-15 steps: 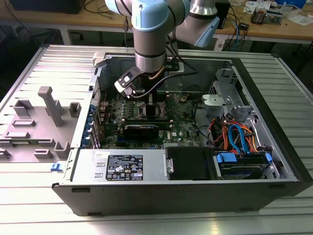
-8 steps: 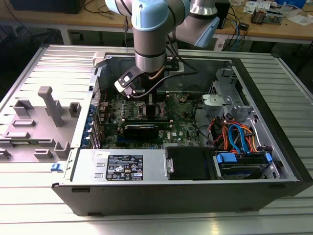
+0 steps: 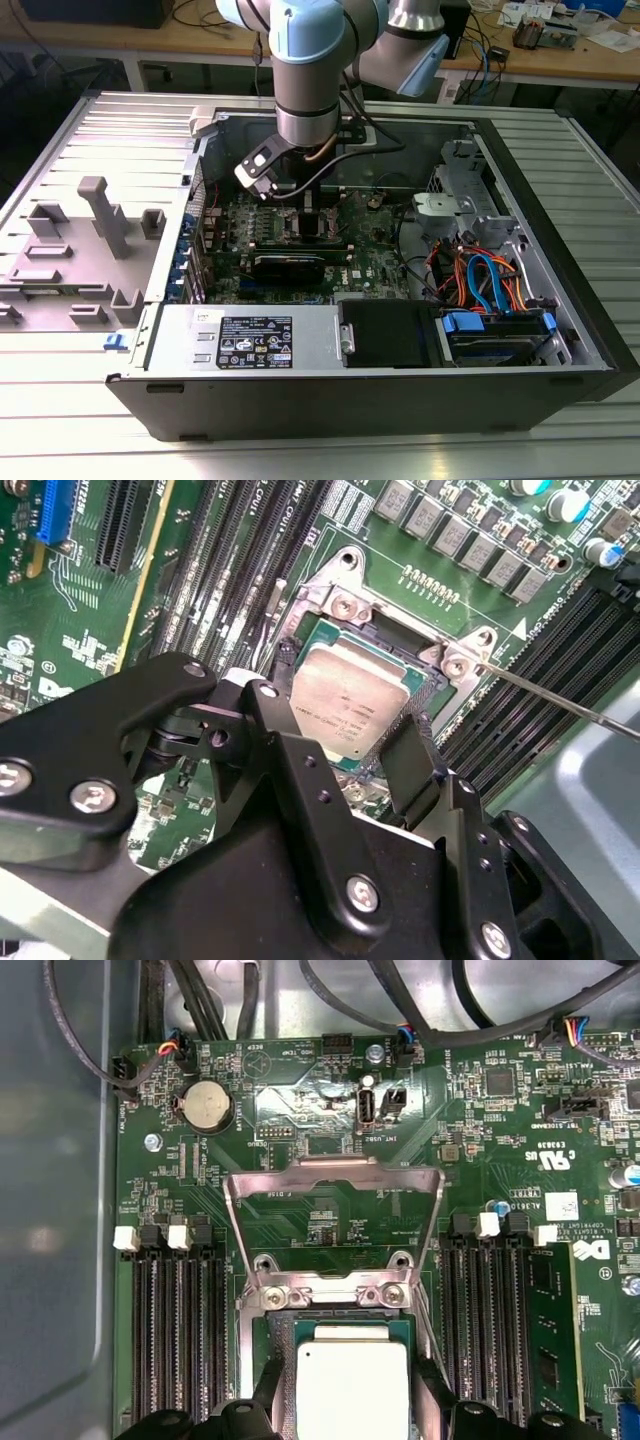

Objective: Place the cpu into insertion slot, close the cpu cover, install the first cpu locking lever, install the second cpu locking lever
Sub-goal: 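Place the cpu into insertion slot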

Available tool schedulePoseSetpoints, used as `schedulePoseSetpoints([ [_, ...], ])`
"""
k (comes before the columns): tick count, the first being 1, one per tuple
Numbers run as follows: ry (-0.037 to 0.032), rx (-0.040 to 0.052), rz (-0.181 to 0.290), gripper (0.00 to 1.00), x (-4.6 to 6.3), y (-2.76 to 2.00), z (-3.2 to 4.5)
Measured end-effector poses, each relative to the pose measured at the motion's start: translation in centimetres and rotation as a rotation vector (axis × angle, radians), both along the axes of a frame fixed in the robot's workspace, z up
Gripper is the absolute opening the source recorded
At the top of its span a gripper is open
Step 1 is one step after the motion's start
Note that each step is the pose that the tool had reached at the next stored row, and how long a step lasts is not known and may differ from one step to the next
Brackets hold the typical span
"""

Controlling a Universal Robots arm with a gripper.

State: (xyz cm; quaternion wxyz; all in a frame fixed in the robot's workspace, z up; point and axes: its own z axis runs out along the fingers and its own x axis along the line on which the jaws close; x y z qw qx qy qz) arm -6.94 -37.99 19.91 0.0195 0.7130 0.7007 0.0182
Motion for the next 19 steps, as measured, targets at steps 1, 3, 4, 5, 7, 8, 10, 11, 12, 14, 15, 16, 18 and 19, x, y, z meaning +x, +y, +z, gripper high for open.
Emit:
schedulePoseSetpoints([
  [1, 0.0, -0.0001, 0.0, 0.62, 0.0, 0.0, 0.0],
  [3, 0.0, 0.0001, 0.0, 0.62, 0.0, 0.0, 0.0],
  [4, -0.0001, 0.0001, 0.0, 0.62, 0.0, 0.0, 0.02],
  [5, -0.0001, 0.0001, 0.0, 0.62, 0.0, 0.0, 0.02],
  [7, 0.0001, -0.0003, 0.0, 0.6, 0.0, -0.01, 0.04],
  [8, 0.0001, -0.0002, 0.0, 0.54, 0.0, -0.01, 0.04],
  [10, 0.0, -0.0001, 0.0, 0.54, 0.0, 0.0, 0.05],
  [11, 0.0001, -0.0001, 0.0, 0.54, 0.0, 0.0, 0.15],
  [12, 0.0002, 0.0, 0.0, 0.54, 0.0, 0.0, 0.23],
  [14, 0.0001, 0.0002, 0.0, 0.54, 0.0, 0.0, 0.25],
  [15, 0.0003, 0.0001, 0.0, 0.54, 0.0, 0.0, 0.26],
  [16, 0.0003, 0.0, 0.001, 0.54, 0.0, 0.0, 0.26],
  [18, 0.0004, -0.0001, 0.012, 0.54, 0.0, 0.01, 0.27],
  [19, 0.0005, -0.0003, 0.017, 0.54, 0.01, 0.03, 0.28],
])
